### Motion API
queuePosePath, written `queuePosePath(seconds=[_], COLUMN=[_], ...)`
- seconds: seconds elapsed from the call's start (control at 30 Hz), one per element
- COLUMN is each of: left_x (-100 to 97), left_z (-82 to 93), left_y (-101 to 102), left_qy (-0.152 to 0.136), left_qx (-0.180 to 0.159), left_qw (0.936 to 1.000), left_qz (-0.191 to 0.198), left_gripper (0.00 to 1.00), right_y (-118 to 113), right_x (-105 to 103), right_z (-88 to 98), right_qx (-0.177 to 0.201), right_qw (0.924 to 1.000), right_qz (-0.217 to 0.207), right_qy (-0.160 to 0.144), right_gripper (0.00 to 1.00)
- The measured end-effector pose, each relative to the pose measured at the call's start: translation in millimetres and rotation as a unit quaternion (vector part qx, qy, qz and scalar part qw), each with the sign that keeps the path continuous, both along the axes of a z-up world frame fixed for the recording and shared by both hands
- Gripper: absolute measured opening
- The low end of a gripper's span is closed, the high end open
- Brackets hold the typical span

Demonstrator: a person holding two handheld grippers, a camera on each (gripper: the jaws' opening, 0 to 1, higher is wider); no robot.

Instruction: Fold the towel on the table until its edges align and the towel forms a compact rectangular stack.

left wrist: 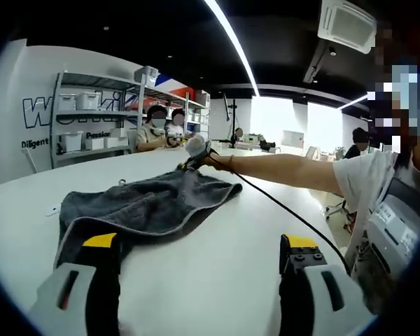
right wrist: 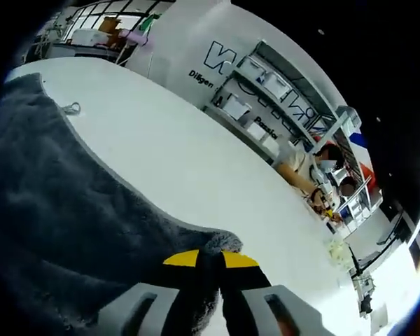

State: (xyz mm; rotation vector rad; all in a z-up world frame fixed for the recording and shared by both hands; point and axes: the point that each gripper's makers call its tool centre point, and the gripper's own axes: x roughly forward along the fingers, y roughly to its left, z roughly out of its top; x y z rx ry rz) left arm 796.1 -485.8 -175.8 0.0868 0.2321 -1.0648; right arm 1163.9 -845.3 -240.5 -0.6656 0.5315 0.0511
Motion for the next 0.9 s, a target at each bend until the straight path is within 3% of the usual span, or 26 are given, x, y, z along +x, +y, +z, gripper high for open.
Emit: queuePosePath(seconds=[0.13, 0.3, 0.43, 0.57, 0.63, 0.73, 0.83, 0.9], left_x=[-2.3, -4.4, -2.6, -1.9, -1.1, 0.8, 5.1, 8.6], left_z=[0.2, 3.4, 6.7, 8.9, 10.0, 11.7, 10.8, 9.9], left_y=[-1.1, -1.6, 0.0, 0.7, 1.2, 2.2, 4.6, 7.1], left_qy=[-0.001, -0.006, -0.008, -0.008, -0.008, -0.008, -0.007, -0.005], left_qx=[0.0, 0.0, -0.003, -0.005, -0.006, -0.009, -0.007, -0.006], left_qw=[1.0, 1.0, 0.9999, 0.9999, 0.9999, 0.9999, 0.9999, 1.0], left_qz=[-0.003, -0.007, -0.009, -0.01, -0.01, -0.009, -0.001, 0.005], left_gripper=[1.0, 1.0, 1.0, 1.0, 1.0, 1.0, 1.0, 1.0], right_y=[-10.0, -14.1, -10.1, -1.4, 5.7, 17.9, 36.3, 51.3], right_x=[-6.3, -17.0, -32.1, -54.2, -67.9, -86.4, -116.8, -135.1], right_z=[21.3, 51.6, 77.7, 89.3, 88.9, 93.1, 96.5, 103.0], right_qx=[0.024, 0.042, 0.067, 0.091, 0.096, 0.1, 0.112, 0.119], right_qw=[0.9988, 0.9973, 0.9957, 0.9952, 0.9952, 0.9942, 0.9911, 0.988], right_qz=[-0.029, -0.037, -0.027, -0.007, 0.01, 0.04, 0.07, 0.098], right_qy=[-0.031, -0.047, -0.058, -0.035, -0.013, -0.004, 0.016, 0.014], right_gripper=[0.35, 0.65, 0.77, 0.98, 0.99, 0.99, 0.99, 0.99])
